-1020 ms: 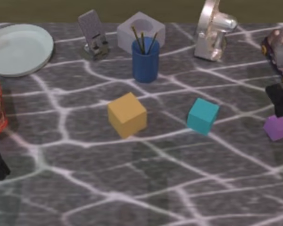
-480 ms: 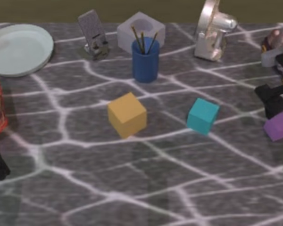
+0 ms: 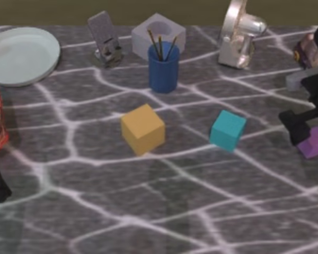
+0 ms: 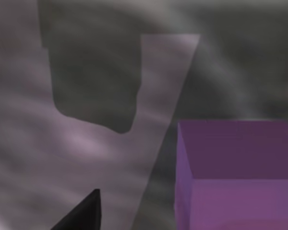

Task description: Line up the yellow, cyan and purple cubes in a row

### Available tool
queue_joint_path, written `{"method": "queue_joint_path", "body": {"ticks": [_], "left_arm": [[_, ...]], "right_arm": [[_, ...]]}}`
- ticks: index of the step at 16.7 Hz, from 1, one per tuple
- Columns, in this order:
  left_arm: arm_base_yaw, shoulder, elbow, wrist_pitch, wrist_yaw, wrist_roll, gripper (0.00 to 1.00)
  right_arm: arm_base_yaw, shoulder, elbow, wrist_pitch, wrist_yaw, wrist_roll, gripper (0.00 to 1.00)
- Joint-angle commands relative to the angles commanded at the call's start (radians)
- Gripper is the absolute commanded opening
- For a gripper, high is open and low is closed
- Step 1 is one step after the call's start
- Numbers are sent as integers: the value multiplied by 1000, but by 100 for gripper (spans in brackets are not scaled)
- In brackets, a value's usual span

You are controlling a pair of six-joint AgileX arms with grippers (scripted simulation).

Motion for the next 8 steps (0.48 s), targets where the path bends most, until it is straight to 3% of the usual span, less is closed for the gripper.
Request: {"method": "queue_joint_path", "body": {"ticks": [4,8], "left_arm": [[0,0,0,0,0,0,100],[0,0,0,0,0,0,100]], "right_arm": [[2,65,-72,134,1,2,100],[2,71,-77,143,1,3,100]]}}
